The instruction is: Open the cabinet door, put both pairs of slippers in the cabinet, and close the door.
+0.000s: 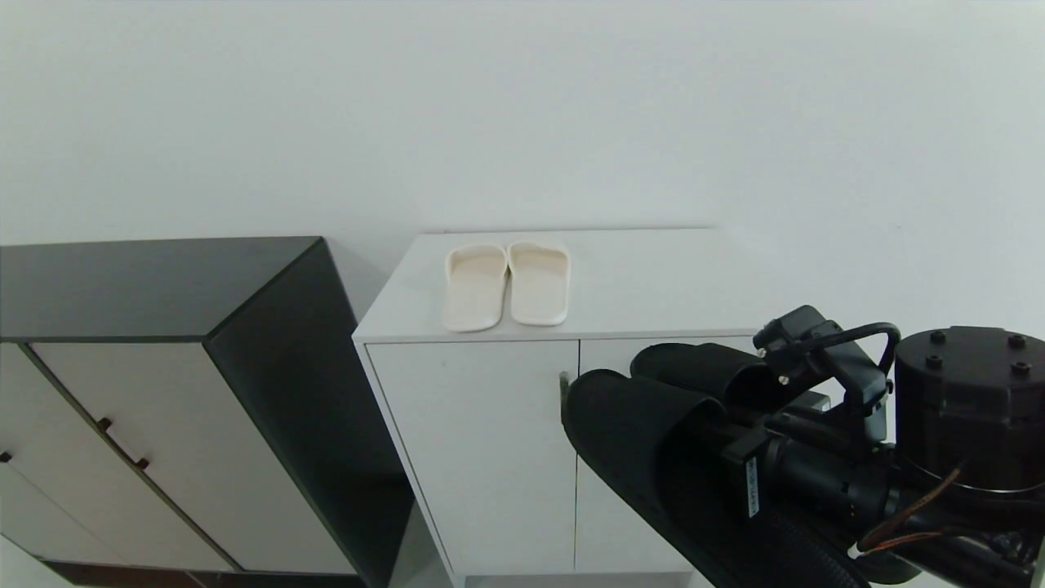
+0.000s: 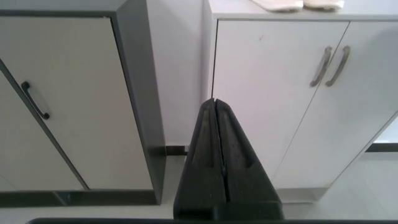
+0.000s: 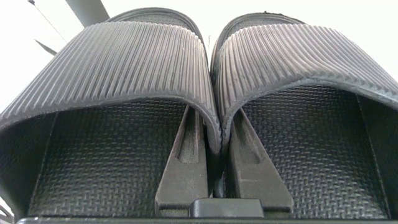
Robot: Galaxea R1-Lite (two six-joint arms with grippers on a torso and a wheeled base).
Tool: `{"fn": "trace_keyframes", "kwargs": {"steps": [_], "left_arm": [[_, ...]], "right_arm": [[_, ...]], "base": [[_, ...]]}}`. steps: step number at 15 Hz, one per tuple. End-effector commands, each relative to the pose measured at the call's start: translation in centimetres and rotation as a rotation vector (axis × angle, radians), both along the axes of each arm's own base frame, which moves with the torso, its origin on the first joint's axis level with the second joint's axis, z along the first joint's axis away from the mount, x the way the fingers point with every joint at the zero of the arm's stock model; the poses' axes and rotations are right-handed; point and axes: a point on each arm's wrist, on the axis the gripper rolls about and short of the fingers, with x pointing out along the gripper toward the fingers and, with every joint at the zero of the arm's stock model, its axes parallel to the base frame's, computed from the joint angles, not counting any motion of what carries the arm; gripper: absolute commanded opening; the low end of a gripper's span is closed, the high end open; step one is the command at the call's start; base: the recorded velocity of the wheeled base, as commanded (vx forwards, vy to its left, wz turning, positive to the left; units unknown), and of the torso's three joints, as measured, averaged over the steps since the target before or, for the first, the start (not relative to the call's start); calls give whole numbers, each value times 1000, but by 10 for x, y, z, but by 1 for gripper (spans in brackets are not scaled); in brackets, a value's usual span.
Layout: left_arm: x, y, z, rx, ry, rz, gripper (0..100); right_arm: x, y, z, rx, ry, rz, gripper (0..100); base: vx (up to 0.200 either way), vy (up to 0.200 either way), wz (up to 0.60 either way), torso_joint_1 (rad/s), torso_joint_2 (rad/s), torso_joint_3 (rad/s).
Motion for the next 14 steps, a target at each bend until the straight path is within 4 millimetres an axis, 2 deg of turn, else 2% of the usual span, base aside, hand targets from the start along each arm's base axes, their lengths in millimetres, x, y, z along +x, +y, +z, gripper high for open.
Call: {"fn": "trace_keyframes", "kwargs": {"steps": [1, 7, 8, 14], "left_arm": [[0, 0, 0, 1, -1, 1, 0], [0, 0, 0, 0, -1, 1, 0], [0, 0, 0, -2, -1, 1, 100], [0, 0, 0, 1, -1, -1, 100]], "right_arm": [[0, 0, -2, -5, 5, -1, 0], [-2, -1, -6, -17, 14, 2, 0], [-2, -1, -5, -16, 13, 4, 0], [-5, -3, -6, -15, 19, 27, 0]], "base": [[0, 0, 0, -212, 535, 305], [0, 0, 0, -215, 531, 318], [0, 0, 0, -188, 505, 305], [0, 0, 0, -177, 500, 317]]}}
